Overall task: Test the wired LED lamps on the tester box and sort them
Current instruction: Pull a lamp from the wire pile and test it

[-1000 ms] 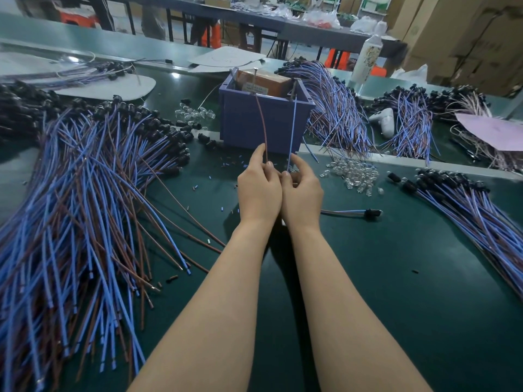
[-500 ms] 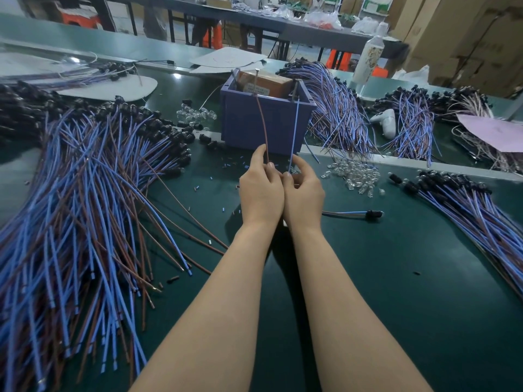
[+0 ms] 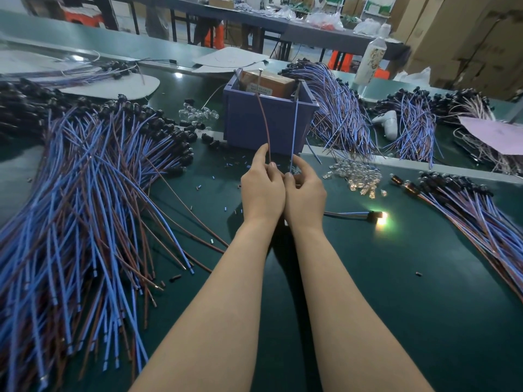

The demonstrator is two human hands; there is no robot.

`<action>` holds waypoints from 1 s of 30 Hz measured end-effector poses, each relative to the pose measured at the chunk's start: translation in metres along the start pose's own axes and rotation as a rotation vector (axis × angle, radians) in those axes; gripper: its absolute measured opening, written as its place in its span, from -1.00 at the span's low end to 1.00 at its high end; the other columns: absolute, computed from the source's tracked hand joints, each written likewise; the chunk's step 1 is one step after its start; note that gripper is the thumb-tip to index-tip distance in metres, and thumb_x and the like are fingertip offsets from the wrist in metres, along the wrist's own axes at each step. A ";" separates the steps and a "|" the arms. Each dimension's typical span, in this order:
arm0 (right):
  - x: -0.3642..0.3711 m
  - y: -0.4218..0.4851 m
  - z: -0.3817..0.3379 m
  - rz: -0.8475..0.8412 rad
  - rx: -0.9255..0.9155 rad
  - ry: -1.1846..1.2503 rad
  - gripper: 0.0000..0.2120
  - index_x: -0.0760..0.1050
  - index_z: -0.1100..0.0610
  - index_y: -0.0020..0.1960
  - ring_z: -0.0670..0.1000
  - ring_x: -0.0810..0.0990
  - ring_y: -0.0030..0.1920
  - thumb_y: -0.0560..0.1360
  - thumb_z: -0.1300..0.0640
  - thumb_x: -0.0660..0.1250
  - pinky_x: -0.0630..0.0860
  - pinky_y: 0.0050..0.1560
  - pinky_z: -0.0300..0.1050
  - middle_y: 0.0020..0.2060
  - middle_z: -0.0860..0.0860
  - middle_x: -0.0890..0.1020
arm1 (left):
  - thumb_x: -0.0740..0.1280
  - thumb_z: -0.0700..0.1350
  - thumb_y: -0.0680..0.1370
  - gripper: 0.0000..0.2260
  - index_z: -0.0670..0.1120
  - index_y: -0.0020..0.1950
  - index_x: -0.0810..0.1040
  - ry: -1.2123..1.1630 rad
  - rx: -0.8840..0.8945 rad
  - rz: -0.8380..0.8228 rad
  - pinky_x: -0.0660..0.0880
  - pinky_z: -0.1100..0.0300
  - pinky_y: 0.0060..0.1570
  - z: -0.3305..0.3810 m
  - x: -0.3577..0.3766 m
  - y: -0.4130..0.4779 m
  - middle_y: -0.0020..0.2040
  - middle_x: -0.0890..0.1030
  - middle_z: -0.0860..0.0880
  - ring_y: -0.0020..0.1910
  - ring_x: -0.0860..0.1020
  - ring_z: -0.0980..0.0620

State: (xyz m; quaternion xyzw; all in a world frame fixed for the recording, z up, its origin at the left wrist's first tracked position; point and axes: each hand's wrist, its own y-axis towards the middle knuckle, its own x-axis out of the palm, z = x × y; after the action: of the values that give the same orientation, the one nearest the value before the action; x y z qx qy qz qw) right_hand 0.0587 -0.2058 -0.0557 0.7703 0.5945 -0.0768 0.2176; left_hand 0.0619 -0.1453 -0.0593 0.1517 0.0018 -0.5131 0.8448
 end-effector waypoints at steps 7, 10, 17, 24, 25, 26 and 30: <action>0.000 0.000 -0.002 -0.008 0.015 0.009 -0.63 0.43 0.10 0.35 0.06 0.58 0.09 0.56 0.25 0.19 0.44 0.15 -0.16 0.12 0.11 0.63 | 0.16 -0.22 0.61 -0.63 -0.09 0.44 0.36 0.003 0.020 0.009 0.32 0.43 -0.12 0.000 0.000 0.001 0.01 0.64 -0.19 -0.01 0.57 -0.05; 0.000 0.000 -0.002 -0.012 0.015 0.013 -0.63 0.43 0.10 0.35 0.05 0.58 0.10 0.56 0.26 0.19 0.44 0.17 -0.13 0.14 0.09 0.62 | 0.16 -0.22 0.62 -0.63 -0.09 0.44 0.35 0.001 0.016 0.005 0.34 0.40 -0.08 0.000 0.000 0.000 0.03 0.64 -0.19 0.01 0.58 -0.06; 0.001 0.000 -0.002 -0.005 0.008 0.017 -0.64 0.44 0.10 0.34 0.03 0.58 0.10 0.56 0.25 0.20 0.45 0.18 -0.11 0.14 0.07 0.62 | 0.16 -0.23 0.62 -0.62 -0.09 0.44 0.35 0.004 0.017 -0.001 0.33 0.43 -0.08 0.001 0.000 0.000 0.05 0.64 -0.20 0.01 0.57 -0.05; 0.001 0.000 -0.001 -0.009 0.013 0.019 -0.63 0.44 0.10 0.34 0.04 0.59 0.08 0.56 0.25 0.19 0.46 0.19 -0.07 0.11 0.09 0.63 | 0.16 -0.23 0.61 -0.62 -0.09 0.44 0.35 0.002 0.006 -0.013 0.36 0.38 -0.05 0.002 -0.002 -0.001 0.01 0.65 -0.18 0.00 0.58 -0.04; 0.001 0.000 -0.001 -0.008 0.012 0.018 -0.63 0.44 0.09 0.34 0.04 0.59 0.08 0.56 0.25 0.19 0.46 0.19 -0.07 0.11 0.09 0.63 | 0.16 -0.22 0.61 -0.62 -0.09 0.44 0.35 0.003 -0.002 -0.019 0.37 0.36 -0.03 0.002 -0.002 -0.002 0.03 0.64 -0.18 0.02 0.58 -0.05; 0.001 0.000 -0.001 -0.007 0.011 0.015 -0.64 0.44 0.09 0.34 0.05 0.59 0.09 0.56 0.25 0.19 0.46 0.19 -0.07 0.11 0.09 0.63 | 0.16 -0.22 0.61 -0.63 -0.10 0.43 0.36 0.008 -0.010 -0.022 0.37 0.35 -0.01 0.003 -0.002 -0.002 0.05 0.64 -0.19 0.04 0.58 -0.06; 0.000 -0.001 -0.003 -0.001 0.004 0.013 -0.66 0.46 0.09 0.31 0.06 0.59 0.08 0.56 0.25 0.19 0.47 0.17 -0.07 0.09 0.09 0.64 | 0.17 -0.22 0.61 -0.68 -0.18 0.35 0.46 0.043 -0.038 -0.020 0.33 0.33 0.10 0.005 -0.003 -0.001 0.16 0.61 -0.18 0.17 0.54 -0.09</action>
State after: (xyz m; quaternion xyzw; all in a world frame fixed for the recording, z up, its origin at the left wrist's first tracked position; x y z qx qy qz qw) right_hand 0.0575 -0.2041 -0.0534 0.7708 0.5961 -0.0731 0.2124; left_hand 0.0587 -0.1450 -0.0542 0.1468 0.0312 -0.5180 0.8421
